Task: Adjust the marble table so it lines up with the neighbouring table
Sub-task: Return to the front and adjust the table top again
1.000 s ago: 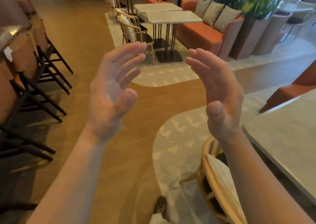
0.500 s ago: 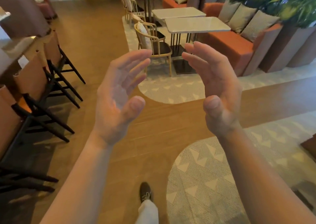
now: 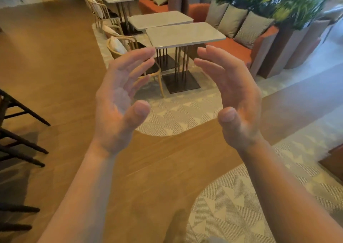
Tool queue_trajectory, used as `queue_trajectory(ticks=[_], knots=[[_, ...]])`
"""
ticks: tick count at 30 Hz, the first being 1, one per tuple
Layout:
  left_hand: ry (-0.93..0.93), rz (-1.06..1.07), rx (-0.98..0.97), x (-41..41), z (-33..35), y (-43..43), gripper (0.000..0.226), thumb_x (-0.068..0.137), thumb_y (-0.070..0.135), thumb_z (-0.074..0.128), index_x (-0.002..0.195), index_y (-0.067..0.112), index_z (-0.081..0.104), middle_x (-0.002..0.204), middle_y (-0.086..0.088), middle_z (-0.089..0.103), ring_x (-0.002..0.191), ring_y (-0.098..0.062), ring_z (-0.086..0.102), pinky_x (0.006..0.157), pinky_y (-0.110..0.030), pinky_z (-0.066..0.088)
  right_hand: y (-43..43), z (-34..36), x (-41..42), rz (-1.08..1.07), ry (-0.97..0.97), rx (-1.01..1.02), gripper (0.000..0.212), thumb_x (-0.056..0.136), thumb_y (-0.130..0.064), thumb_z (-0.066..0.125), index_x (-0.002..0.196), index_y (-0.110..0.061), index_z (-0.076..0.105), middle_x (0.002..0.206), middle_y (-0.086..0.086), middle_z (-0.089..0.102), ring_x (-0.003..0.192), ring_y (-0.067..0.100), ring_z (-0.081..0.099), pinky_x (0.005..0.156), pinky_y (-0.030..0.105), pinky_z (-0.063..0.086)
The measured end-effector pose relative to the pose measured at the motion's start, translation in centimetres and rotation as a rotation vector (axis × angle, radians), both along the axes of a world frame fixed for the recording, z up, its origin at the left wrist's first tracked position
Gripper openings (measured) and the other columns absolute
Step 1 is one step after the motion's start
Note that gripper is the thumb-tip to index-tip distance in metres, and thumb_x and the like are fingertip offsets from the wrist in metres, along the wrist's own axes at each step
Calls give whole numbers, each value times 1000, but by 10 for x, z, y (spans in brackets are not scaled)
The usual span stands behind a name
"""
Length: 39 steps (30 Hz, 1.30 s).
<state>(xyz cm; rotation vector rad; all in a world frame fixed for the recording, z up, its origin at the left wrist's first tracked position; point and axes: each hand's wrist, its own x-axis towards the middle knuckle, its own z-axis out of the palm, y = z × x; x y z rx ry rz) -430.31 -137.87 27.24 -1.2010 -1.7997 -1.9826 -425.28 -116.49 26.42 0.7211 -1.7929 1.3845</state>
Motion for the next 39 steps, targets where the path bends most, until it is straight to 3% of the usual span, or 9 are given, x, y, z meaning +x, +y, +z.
queue_trajectory(ticks=[4, 13, 20, 25, 30, 39], knots=[[2, -47, -16, -90, -10, 68, 81, 84, 79, 66, 145, 28, 49, 157, -6, 55, 150, -33, 53, 120, -50, 46, 68, -11, -83, -65, 18, 3, 112, 95, -79, 54, 150, 17, 41, 152, 20, 53, 143, 30, 59, 121, 51, 49], [14, -23, 8, -278, 0, 220, 76, 84, 78, 68, 145, 35, 53, 157, 0, 58, 151, -32, 54, 120, -46, 46, 227, -4, -281, -30, 29, -24, 99, 96, -78, 55, 152, 3, 44, 154, 13, 56, 147, 24, 58, 121, 52, 48], [-7, 48, 26, -418, -2, 305, 77, 85, 77, 69, 145, 32, 53, 155, 1, 59, 152, -33, 52, 120, -49, 46, 319, -3, -427, 11, -16, -49, 97, 95, -78, 56, 152, 0, 44, 154, 13, 56, 145, 29, 59, 121, 50, 48], [13, 78, 38, -537, -26, 369, 68, 86, 77, 69, 144, 43, 56, 155, 5, 60, 152, -34, 52, 122, -52, 44, 387, -20, -545, -5, -30, -11, 100, 94, -80, 55, 151, 2, 44, 155, 13, 54, 146, 28, 59, 121, 51, 47], [-22, 94, 88, -663, -29, 445, 66, 87, 77, 69, 142, 42, 57, 155, 4, 59, 152, -32, 53, 121, -48, 45, 460, -21, -659, -18, -86, 6, 96, 94, -81, 54, 152, -5, 46, 156, 6, 55, 145, 28, 60, 121, 46, 48], [-41, 104, 45, -840, -39, 558, 68, 85, 77, 71, 143, 44, 58, 154, 5, 60, 151, -35, 52, 121, -49, 44, 576, -27, -833, -25, -115, -27, 95, 94, -80, 55, 152, -6, 47, 156, 9, 55, 145, 30, 59, 121, 49, 48]])
